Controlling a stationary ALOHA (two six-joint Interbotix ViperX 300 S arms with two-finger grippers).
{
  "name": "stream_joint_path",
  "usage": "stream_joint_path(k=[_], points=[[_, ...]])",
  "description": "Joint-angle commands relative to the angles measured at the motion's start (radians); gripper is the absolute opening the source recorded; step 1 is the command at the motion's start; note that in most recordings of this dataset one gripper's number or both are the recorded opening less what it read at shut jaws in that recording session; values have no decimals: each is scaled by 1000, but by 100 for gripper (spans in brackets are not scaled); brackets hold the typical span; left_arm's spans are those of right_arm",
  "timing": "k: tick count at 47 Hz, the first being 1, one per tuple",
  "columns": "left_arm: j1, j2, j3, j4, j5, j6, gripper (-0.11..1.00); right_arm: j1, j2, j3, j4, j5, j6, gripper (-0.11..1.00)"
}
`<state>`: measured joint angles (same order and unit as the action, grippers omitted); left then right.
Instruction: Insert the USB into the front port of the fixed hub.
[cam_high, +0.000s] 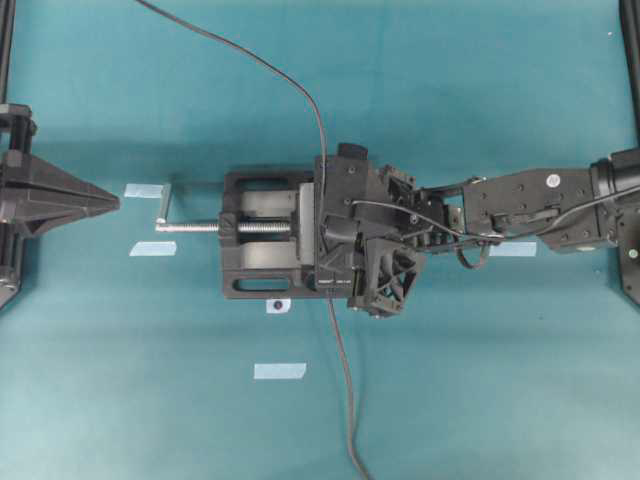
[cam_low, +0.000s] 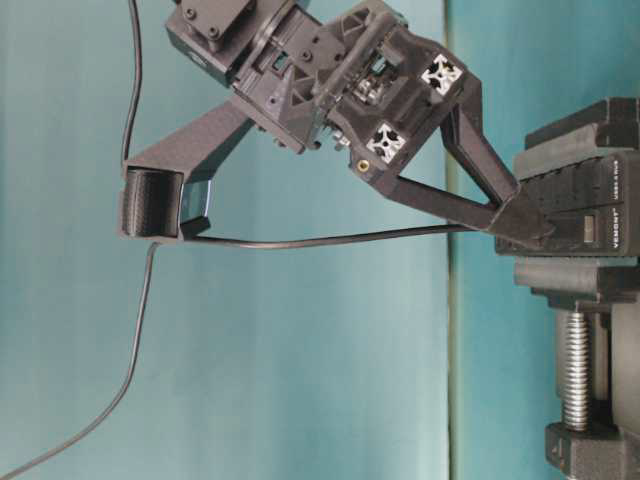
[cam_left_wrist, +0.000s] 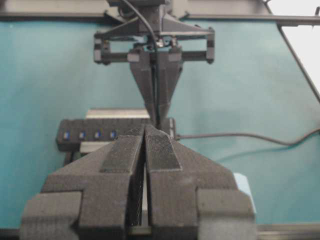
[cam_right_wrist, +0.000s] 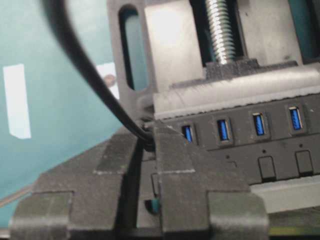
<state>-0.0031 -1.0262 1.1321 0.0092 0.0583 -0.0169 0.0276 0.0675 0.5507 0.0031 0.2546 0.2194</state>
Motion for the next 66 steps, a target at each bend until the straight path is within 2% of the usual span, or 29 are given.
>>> stream_joint_path(k=[1,25,66], points=[[-2,6,-12,3,-11,0,0,0,-11,-5,0,2,9,5],[-2,6,-11,3,-11,0,0,38,11,-2,12,2,34,5],[-2,6,-9,3,-12,0,0,46,40,2,12,9,37,5]])
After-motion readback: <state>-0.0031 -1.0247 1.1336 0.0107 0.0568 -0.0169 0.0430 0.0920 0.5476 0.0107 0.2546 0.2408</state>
